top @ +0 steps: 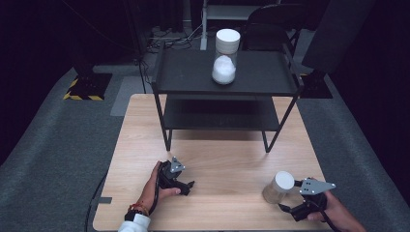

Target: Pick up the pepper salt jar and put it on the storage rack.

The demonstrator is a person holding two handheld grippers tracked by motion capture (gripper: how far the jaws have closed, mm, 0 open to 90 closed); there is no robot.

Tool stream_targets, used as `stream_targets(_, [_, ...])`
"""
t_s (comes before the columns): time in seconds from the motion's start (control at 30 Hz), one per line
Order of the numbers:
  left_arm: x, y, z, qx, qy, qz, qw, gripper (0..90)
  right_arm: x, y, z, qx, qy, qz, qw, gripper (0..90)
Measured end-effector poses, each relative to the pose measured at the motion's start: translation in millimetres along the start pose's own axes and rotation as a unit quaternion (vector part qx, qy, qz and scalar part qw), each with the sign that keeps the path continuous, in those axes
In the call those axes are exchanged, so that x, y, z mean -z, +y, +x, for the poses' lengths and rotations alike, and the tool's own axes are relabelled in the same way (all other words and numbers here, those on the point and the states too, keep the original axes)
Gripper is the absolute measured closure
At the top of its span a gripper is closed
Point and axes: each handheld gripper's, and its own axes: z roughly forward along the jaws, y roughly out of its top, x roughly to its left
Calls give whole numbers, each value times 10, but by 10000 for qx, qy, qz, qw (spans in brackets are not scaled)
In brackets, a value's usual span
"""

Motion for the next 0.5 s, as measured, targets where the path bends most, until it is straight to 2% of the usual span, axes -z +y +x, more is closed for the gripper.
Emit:
stream_targets(0.43, [0, 0, 1, -4, -1, -1, 10000, 4, 75, 106, 4, 4, 17, -362, 9993, 23])
stream_targets(0.5, [0, 1, 1, -4, -1, 1, 10000, 4, 84, 127, -4, -16, 88, -428, 9990, 25])
